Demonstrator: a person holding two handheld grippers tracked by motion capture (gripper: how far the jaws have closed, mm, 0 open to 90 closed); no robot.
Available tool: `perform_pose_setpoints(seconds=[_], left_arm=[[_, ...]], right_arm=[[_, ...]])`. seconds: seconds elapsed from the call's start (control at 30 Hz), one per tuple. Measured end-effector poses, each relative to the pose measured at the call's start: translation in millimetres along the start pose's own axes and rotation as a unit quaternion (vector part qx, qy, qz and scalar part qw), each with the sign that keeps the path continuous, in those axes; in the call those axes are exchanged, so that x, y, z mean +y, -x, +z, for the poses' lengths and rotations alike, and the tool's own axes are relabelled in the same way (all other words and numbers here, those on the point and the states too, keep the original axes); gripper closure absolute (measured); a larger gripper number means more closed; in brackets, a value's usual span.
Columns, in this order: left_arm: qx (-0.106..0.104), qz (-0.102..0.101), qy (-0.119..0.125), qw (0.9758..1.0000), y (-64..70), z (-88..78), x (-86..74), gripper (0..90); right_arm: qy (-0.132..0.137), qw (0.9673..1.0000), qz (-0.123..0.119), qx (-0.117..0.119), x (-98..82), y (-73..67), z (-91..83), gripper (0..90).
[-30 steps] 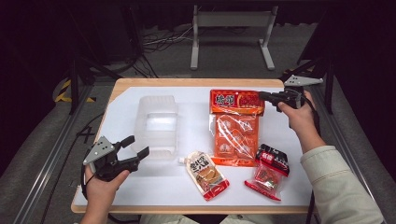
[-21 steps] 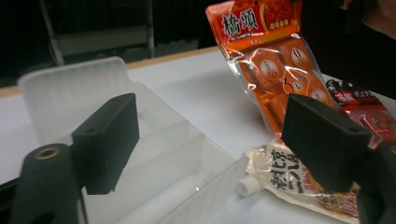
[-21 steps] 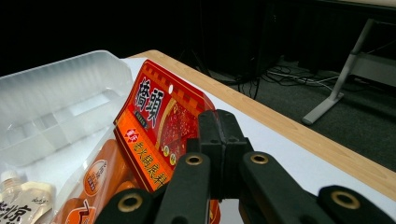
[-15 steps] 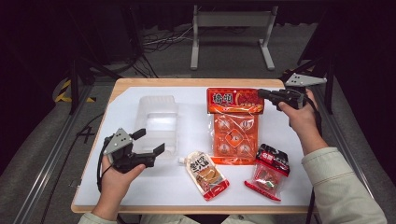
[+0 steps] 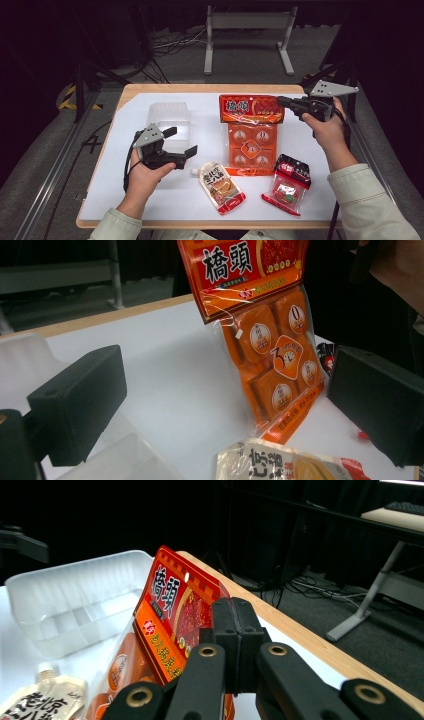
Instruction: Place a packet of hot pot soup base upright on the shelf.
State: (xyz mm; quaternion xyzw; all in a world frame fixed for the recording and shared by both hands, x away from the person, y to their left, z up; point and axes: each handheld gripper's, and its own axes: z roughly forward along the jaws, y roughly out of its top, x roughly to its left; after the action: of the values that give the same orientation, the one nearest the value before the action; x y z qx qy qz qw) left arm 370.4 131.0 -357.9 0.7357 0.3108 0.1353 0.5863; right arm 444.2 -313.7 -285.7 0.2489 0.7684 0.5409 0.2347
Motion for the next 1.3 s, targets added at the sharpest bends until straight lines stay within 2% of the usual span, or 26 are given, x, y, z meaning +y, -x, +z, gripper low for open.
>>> perform_pose_setpoints(seconds=[0.1,0.27,0.33,0.43,0.57,0.63,0.73,0.83,0.9,0.97,1.13,1.3], left_arm=[[-0.011,0.007,0.002,0.9999,0.2,9.5,3.2,4.8],[-0.036,0.002,-0.001,0.9993,0.1,27.4,5.6,7.9],[-0.039,0.002,-0.002,0.9992,0.7,30.8,5.7,7.8],[-0.053,0.001,-0.010,0.9986,4.9,49.5,6.2,7.9],[-0.054,-0.003,-0.018,0.9984,7.4,64.2,6.9,7.9],[-0.036,-0.003,-0.024,0.9990,7.9,68.1,5.8,8.3],[-0.036,-0.014,-0.023,0.9990,7.5,71.1,4.5,8.8],[-0.048,-0.027,-0.013,0.9984,5.5,76.9,2.5,9.0],[-0.062,-0.026,-0.001,0.9978,5.8,79.9,1.3,10.0],[-0.066,-0.026,0.003,0.9975,5.9,82.1,0.8,10.8],[-0.056,-0.021,0.001,0.9982,5.6,85.0,0.3,9.4],[-0.049,-0.027,-0.003,0.9984,3.7,88.3,-0.7,8.4]], right_arm=[[0.004,1.0000,-0.005,0.002,1.5,-3.3,-2.1,90.0],[0.013,0.9998,-0.016,0.008,4.0,-9.4,-5.7,90.0],[0.015,0.9997,-0.016,0.011,4.4,-10.4,-6.2,90.0],[0.018,0.9995,-0.020,0.013,5.6,-12.6,-7.0,90.0],[0.021,0.9993,-0.026,0.016,6.9,-14.6,-7.3,90.0],[0.024,0.9991,-0.027,0.020,7.7,-15.0,-7.9,90.0],[0.027,0.9988,-0.031,0.024,8.5,-17.3,-9.7,90.0],[0.031,0.9986,-0.035,0.027,9.7,-19.7,-11.3,90.0],[0.034,0.9982,-0.038,0.031,10.6,-21.7,-12.3,90.0],[0.036,0.9979,-0.042,0.032,11.9,-23.9,-13.5,90.0],[0.040,0.9973,-0.049,0.038,12.8,-26.5,-15.0,90.0],[0.049,0.9963,-0.056,0.044,13.7,-30.5,-17.7,90.0]])
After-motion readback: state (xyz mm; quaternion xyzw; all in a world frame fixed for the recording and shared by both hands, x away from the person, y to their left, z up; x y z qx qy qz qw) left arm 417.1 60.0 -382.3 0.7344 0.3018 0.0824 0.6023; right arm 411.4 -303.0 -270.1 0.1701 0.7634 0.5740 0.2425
